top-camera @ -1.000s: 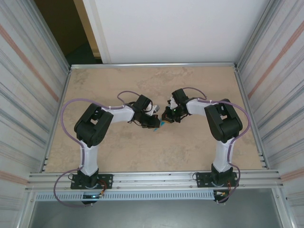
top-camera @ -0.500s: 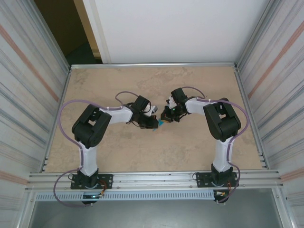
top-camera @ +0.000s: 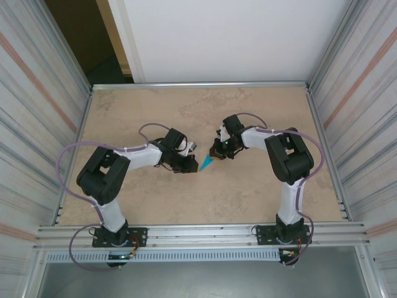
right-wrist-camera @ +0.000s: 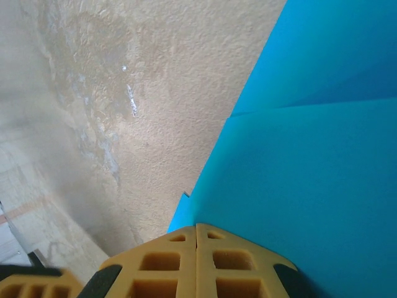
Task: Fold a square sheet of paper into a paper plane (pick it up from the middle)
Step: Fold the wing for the fifth time at the center of the table.
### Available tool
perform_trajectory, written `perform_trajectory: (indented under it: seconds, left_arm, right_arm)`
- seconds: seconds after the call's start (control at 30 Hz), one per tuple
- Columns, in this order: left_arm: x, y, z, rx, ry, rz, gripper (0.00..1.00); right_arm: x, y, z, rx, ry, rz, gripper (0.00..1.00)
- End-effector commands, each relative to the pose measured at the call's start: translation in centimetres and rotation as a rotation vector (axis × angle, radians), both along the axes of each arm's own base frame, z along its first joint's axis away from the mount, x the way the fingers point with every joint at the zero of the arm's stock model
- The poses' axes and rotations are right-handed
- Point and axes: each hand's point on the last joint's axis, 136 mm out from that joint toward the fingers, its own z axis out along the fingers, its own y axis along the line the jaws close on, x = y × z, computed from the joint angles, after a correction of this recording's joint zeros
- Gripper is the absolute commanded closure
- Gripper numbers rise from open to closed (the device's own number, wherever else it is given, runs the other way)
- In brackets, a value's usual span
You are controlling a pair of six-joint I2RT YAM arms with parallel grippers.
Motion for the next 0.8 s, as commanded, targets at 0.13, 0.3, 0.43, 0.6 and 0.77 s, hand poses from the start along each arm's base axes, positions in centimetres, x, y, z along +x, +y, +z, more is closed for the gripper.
perform_trajectory:
  seconds: [0.13,0.3,0.43,0.6,0.77]
  left_arm:
    - [2.1,-1.0,2.1,-0.092,-0.070,0.059,0.91]
    - [2.4,-2.2,0.6,-0.094,-0.038,0.045,0.92]
    - [2.9,-2.5,-0.4,-0.079,-0.026,0.054,0.93]
    - [3.2,-2.3,-2.4,-0.037,0.002,0.065,0.94]
    - [2.4,-1.3,-3.6,0.006,0.035,0.077,0.95]
  right_arm:
    - [-3.8,-0.5,-4.0,-0.139,0.110,-0.022,0.96]
    - [-3.5,0.2,-2.7,-0.100,0.098,-0.026,0.96]
    - [-3.2,0.5,-2.0,-0.075,0.092,-0.024,0.96]
    - [-2.4,0.8,-0.5,-0.045,0.058,-0.024,0.96]
    - [0.0,0.0,2.2,-0.019,-0.023,-0.045,0.92]
